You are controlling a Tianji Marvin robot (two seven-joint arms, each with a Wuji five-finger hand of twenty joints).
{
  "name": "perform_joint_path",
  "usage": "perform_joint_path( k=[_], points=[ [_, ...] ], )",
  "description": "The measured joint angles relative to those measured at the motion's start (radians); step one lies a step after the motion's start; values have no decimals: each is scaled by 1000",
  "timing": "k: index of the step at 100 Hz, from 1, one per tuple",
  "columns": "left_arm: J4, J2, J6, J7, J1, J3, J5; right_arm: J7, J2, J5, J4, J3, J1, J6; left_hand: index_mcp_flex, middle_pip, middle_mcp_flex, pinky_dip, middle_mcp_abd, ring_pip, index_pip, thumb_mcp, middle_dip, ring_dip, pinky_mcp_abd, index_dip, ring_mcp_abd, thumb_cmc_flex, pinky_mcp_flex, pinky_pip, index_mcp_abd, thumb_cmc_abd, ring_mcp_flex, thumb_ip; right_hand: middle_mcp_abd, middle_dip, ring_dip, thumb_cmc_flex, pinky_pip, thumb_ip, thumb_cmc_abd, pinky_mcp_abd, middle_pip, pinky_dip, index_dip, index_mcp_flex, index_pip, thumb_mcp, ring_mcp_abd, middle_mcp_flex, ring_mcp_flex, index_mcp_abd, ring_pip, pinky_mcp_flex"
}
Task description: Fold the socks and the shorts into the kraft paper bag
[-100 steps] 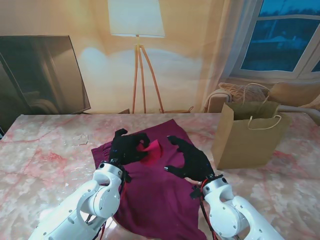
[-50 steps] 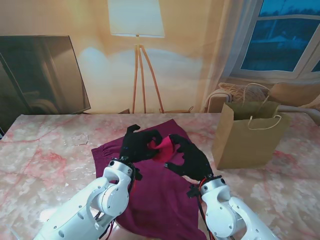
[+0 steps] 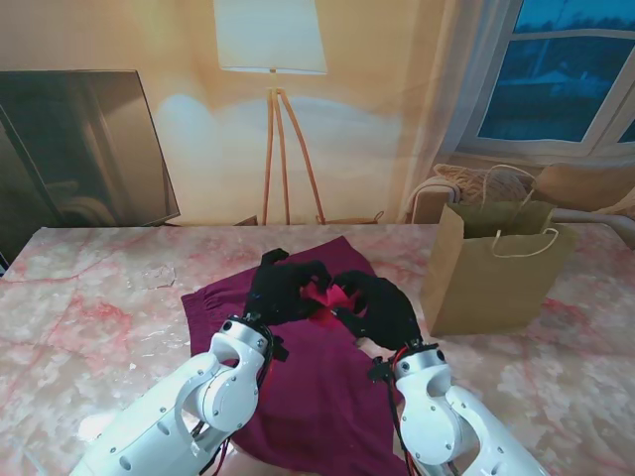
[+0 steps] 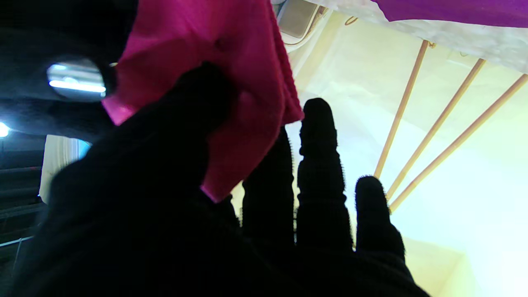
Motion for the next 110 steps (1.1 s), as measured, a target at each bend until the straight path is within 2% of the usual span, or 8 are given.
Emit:
perform_joint_path(
  k=[18, 36, 51, 59, 65, 81, 97, 110],
  points=[
    [-2, -1, -10, 1, 9, -8, 0, 43, -6, 4, -13, -3, 3, 70, 0, 0, 0, 0, -1, 0, 0, 0, 0, 0, 0, 0, 0, 0, 0, -2, -1, 0, 0, 0, 1, -21, 24, 0, 5, 0, -32, 30, -24, 1, -238, -135, -206, -3, 4, -73, -1, 152, 2, -30],
    [-6, -1, -13, 6, 13, -9, 5, 26, -6, 6, -8, -13, 7, 63, 0, 0, 0, 0, -1, 0, 0, 0, 0, 0, 0, 0, 0, 0, 0, -2, -1, 0, 0, 0, -27, 156, 206, -11, 103, 0, -30, 30, 139, 108, -368, -173, -162, -3, 1, -63, -10, 176, 219, -52],
    [-8, -1, -14, 6, 14, -9, 7, 29, -6, -2, -2, -12, 11, 46, 0, 0, 0, 0, -1, 0, 0, 0, 2, 0, 0, 2, 0, -1, 0, -3, -4, 0, 0, 0, -76, 364, 252, 12, 178, -123, -18, 41, 182, 223, -288, 98, 101, -3, -22, 94, 2, -70, 364, -55],
    [-9, -1, -14, 6, 15, -8, 7, 28, -6, -21, 2, -9, 13, 39, 10, 0, 0, 0, -2, 0, 0, -1, 2, 0, 0, 3, 0, -2, 0, -5, -14, -18, 0, -10, -84, 395, 253, 30, 180, -125, -16, 41, 175, 235, -277, 164, 147, -3, -23, 104, 1, -103, 366, -60],
    [-10, -1, -13, 6, 19, -8, 7, 14, -6, -36, 7, -8, 17, 37, 9, 0, 0, 0, -2, 0, 0, -1, 2, 0, 0, 3, 0, -3, 0, -5, -18, -22, 0, -15, -84, 351, 234, 50, 178, -124, 0, 41, 85, 235, -244, 209, 148, -4, -22, 104, -20, -130, 277, -89],
    [-11, -2, -14, 19, 26, -13, 3, -41, -10, -9, 22, -18, 25, 38, 2, 0, 0, 0, -2, 0, 0, -1, 3, 0, 0, 4, 0, -3, 0, -21, -24, -21, -2, -15, -1, -80, -27, 121, 179, -134, -4, 53, -131, 129, -252, 279, 202, -2, 3, 350, 172, -176, 22, 142],
    [-9, -8, -20, 41, 34, -23, 1, -72, -26, -7, 37, -21, 30, 34, 0, 0, -7, -7, -2, -19, -10, -1, 8, -3, 0, 1, 0, -3, 0, -51, -16, -14, -14, -15, 23, -76, 5, 121, 216, -135, -19, 54, -72, 63, -269, 299, 213, 10, 3, 425, 241, -178, 193, 230],
    [-27, -7, -20, 19, 55, -46, 0, -77, -25, -59, 29, -15, 30, 40, -122, 97, -243, -10, 0, -56, -143, 0, -128, -18, 32, -132, 27, -48, -2, -157, 47, 32, -88, -15, 25, 0, 58, 121, 227, -135, -19, 54, -49, 62, -226, 299, 213, 12, 3, 425, 241, -179, 263, 231]
  ],
)
